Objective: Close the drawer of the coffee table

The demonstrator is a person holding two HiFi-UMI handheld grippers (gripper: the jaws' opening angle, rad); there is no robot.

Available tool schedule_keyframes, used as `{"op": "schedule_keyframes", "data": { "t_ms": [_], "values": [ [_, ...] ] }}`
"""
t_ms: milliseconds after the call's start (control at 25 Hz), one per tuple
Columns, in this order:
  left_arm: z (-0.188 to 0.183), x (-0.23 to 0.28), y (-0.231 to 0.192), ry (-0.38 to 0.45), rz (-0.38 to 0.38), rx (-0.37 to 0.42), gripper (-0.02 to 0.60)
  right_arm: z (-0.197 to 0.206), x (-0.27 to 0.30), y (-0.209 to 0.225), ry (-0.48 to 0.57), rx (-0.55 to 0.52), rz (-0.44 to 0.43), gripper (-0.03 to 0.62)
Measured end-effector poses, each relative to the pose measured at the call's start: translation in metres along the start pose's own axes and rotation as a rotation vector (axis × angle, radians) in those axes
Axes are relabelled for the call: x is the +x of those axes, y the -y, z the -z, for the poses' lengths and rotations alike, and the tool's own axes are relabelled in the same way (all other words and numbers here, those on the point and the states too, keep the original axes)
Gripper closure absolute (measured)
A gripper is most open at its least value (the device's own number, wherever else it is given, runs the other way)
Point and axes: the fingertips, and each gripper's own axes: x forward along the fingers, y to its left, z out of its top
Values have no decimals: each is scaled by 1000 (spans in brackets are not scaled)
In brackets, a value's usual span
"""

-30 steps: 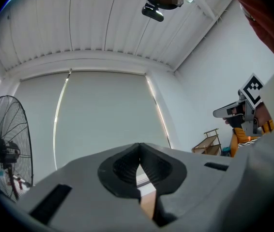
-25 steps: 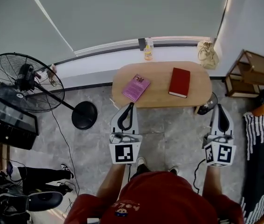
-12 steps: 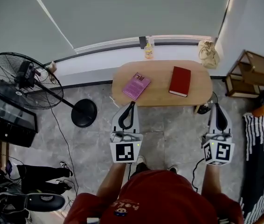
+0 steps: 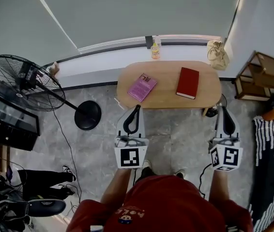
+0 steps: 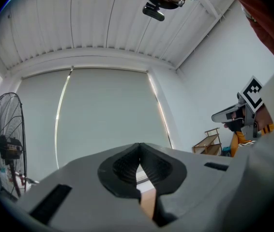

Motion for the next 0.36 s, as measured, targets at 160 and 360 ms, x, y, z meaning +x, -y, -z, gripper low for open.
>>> {"op": "schedule_keyframes", "data": {
  "t_ms": [160,360],
  "values": [
    [1,2,2,-8,5,6,574,1,2,1,-3,1,-3,595],
    [-2,2,6,0,6,-9,574,-1,0,2,0,0,-13,595]
  ]
}}
